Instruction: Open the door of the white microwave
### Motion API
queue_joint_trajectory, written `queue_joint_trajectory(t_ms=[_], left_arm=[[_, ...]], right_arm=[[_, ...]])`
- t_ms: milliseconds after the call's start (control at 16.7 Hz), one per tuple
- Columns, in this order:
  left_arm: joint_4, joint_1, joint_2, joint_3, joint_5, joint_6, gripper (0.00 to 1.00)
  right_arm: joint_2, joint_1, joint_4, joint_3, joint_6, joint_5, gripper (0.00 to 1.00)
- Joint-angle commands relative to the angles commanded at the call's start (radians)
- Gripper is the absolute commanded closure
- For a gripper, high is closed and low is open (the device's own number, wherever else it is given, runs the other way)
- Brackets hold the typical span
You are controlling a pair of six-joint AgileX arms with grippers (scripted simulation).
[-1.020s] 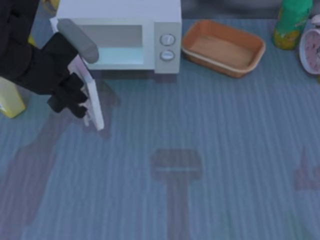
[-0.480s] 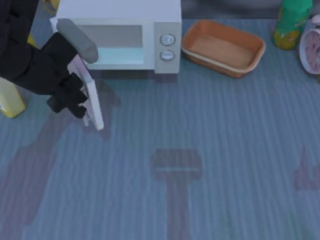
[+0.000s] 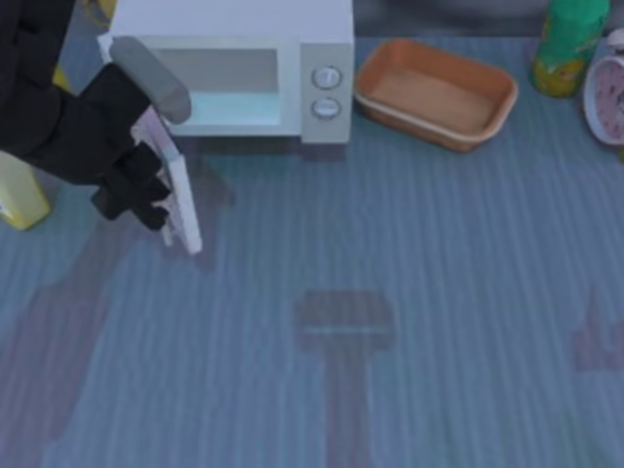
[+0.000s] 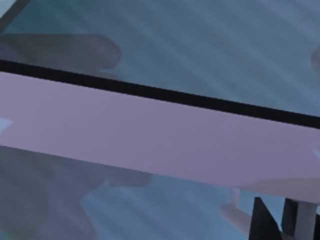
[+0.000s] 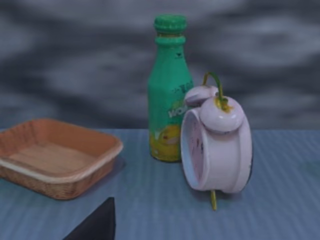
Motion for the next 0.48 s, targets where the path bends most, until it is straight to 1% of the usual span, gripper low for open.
queue_joint_trajectory(t_ms=[180, 480], left_arm=[[-0.006, 0.004, 0.004, 0.0, 0.007, 0.014, 1.0], [-0.055, 0.055, 0.009, 0.013, 0.049, 0.136, 1.0]], right_arm=[[0.0, 0.0, 0.0, 0.0, 0.0, 0.0, 0.0], [0.0, 0.0, 0.0, 0.0, 0.0, 0.0, 0.0]])
